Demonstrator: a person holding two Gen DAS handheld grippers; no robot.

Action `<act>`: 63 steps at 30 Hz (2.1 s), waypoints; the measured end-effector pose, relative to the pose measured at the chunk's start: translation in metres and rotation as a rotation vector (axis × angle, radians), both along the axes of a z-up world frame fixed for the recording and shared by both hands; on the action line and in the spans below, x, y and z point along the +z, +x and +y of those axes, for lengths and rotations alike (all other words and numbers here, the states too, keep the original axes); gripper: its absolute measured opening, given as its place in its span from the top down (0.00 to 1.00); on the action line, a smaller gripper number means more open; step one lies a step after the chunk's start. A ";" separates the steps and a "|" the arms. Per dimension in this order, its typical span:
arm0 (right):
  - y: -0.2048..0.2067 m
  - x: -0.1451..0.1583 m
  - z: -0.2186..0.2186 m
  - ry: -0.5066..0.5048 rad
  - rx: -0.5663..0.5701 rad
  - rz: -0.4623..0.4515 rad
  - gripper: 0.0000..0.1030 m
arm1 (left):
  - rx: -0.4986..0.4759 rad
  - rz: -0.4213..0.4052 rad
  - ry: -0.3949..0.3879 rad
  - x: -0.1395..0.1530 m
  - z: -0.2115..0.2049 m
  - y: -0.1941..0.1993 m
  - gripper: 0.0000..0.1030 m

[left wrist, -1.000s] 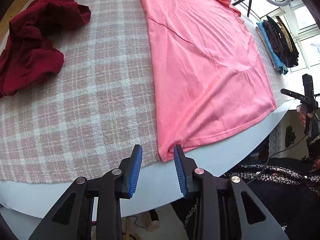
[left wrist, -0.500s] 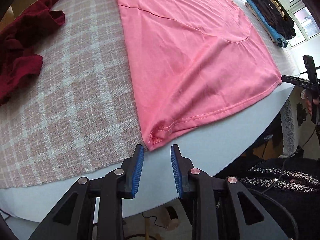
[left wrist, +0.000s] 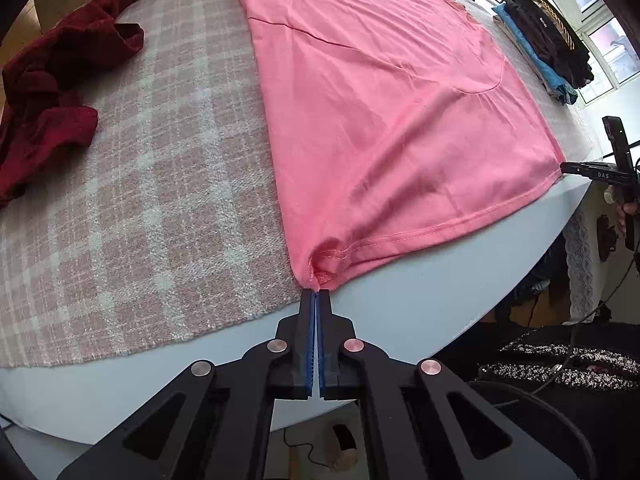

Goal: Fold clothes

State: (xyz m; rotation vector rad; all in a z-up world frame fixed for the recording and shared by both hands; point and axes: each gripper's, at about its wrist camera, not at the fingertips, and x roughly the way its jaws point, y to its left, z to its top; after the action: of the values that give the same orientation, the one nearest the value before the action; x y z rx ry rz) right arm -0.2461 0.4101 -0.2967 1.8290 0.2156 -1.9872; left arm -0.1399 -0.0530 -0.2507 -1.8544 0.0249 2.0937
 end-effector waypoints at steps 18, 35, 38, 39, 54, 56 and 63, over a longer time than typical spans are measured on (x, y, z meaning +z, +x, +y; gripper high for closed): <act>-0.012 0.005 -0.009 0.039 0.013 0.019 0.96 | -0.110 0.029 -0.097 0.004 0.006 0.000 0.99; -0.031 0.011 0.027 0.023 -0.049 0.026 0.96 | -0.259 0.081 -0.108 0.030 0.028 0.008 0.86; -0.028 0.025 0.029 0.070 -0.062 0.094 0.91 | -0.286 0.090 -0.088 0.030 0.039 0.002 0.87; -0.026 0.030 0.029 0.075 -0.056 0.115 0.85 | -0.301 0.095 -0.083 0.030 0.040 0.002 0.87; -0.005 0.011 -0.024 0.081 0.186 0.080 0.83 | -0.371 0.013 -0.050 0.010 0.089 -0.014 1.00; -0.008 0.011 -0.024 0.100 0.211 0.074 0.96 | -0.367 0.007 -0.034 0.013 0.084 -0.010 1.00; -0.023 0.028 -0.017 0.116 0.203 0.090 0.96 | -0.301 0.019 0.021 0.035 0.057 -0.010 0.98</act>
State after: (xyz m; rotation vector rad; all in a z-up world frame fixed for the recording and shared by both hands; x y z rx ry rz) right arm -0.2690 0.3935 -0.2689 1.7112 0.5324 -1.9507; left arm -0.1497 0.0039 -0.2159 -1.6988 0.2686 1.8967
